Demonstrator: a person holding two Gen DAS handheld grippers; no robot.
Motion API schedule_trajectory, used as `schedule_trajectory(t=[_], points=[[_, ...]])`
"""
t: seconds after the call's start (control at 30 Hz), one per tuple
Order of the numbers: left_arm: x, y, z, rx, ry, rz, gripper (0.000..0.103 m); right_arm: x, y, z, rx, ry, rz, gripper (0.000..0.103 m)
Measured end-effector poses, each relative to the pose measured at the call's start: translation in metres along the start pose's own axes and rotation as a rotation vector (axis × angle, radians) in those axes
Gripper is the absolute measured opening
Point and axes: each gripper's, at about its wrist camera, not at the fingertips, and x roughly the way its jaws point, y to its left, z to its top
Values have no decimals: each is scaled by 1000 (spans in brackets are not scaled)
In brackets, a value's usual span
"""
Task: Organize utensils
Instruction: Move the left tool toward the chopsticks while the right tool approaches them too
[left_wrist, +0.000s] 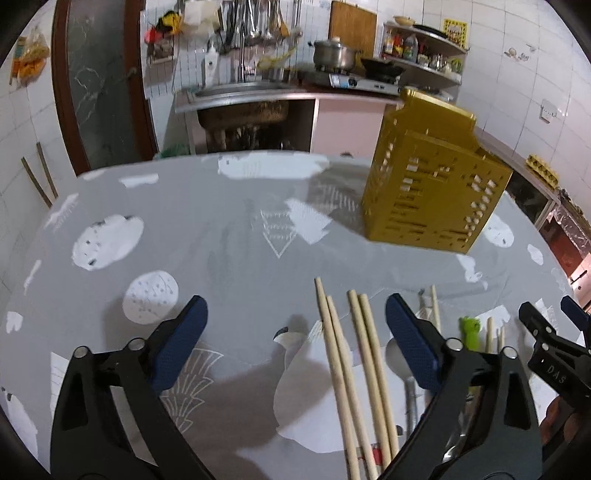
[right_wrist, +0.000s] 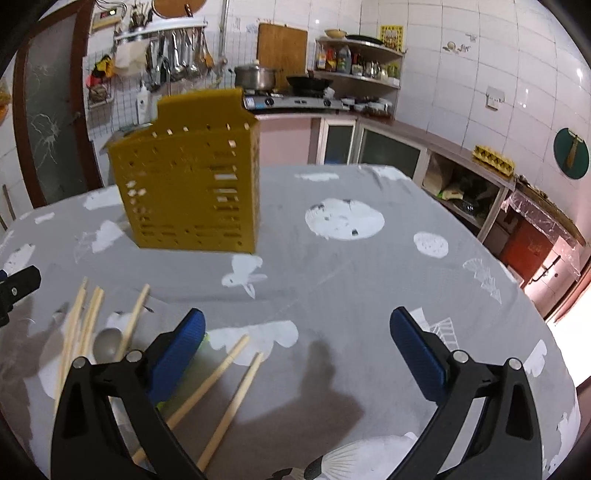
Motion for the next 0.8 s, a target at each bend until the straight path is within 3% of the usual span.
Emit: schedule_trajectory(t=[0.23, 0.43, 0.6, 0.67, 0.8], points=[[20, 3, -12, 6, 62, -6, 81, 13, -1, -11, 18, 71, -2, 76], [28, 5, -22, 12, 94, 13, 78, 17, 7, -20, 9, 119, -24, 71], [33, 0, -27, 29, 119, 6, 71, 22, 12, -23, 11, 160, 2, 61], [33, 1, -27, 19, 124, 5, 71, 24, 13, -25, 22, 176, 17, 51], [36, 2, -26, 7, 143, -6, 62, 25, 15, -27, 27, 187, 22, 49]])
